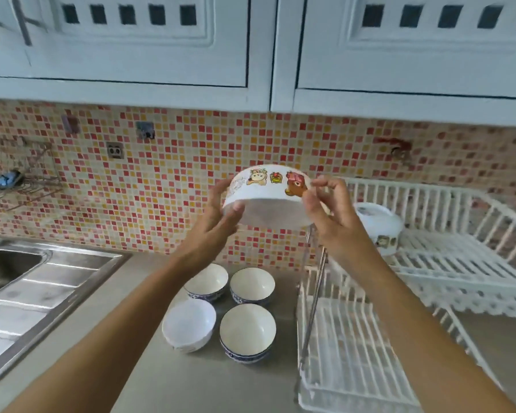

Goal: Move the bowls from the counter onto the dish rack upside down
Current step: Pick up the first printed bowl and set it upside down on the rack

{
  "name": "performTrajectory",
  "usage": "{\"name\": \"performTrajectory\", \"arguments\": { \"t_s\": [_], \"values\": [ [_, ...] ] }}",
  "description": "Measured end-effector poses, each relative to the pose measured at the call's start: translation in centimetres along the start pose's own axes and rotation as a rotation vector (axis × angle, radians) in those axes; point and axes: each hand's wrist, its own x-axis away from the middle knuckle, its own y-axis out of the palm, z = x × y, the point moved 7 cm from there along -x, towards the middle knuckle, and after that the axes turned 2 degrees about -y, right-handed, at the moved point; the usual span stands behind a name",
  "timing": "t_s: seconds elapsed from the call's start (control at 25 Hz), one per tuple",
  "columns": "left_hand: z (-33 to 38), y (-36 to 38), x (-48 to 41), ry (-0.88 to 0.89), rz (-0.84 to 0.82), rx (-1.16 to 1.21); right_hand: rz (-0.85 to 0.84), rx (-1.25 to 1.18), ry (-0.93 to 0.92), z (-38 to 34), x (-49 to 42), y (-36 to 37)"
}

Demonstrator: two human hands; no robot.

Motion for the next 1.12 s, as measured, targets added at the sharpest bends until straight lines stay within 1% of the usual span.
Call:
{"name": "performTrajectory", "arguments": {
  "t_s": [0.08, 0.16, 0.32, 0.4, 0.48, 0.56, 0.68, 0.84, 0.96, 1.12],
  "values": [
    [2.1, 3.5, -2.1, 0.078, -0.023, 0.055, 0.009, -0.037, -0.013, -0.4, -0.7, -4.5],
    [3.8, 6.9, -4.0, 0.108, -0.076, 0.019, -0.009, -0.037, 0.004, 0.0, -1.3, -8.6],
    [4.8, 13.0, -8.5, 0.097, -0.248, -0.031, -0.037, 0.041, 0.038, 2.4, -2.3, -16.2],
    [4.6, 15.2, -10.4, 0.079, -0.308, -0.124, -0.1, 0.112, 0.09, 4.5, -3.1, -18.4],
    [4.0, 16.8, -12.0, 0.057, -0.342, -0.301, -0.209, 0.288, 0.145, 7.3, -3.8, -19.2],
    [3.4, 18.4, -13.4, 0.045, -0.34, -0.49, -0.283, 0.429, 0.163, 9.8, -4.5, -19.7],
    [2.3, 19.9, -15.1, 0.005, -0.348, -0.67, -0.35, 0.506, 0.183, 12.6, -5.6, -19.8],
    [0.0, 20.9, -16.3, -0.1, -0.45, -0.889, -0.435, 0.561, 0.251, 15.2, -6.4, -19.6],
    [-1.2, 20.9, -16.6, -0.194, -0.498, -0.955, -0.492, 0.571, 0.295, 16.5, -6.4, -18.9],
    [-1.4, 21.0, -16.2, -0.197, -0.529, -1.0, -0.543, 0.621, 0.331, 16.5, -6.2, -18.5]
  ]
}}
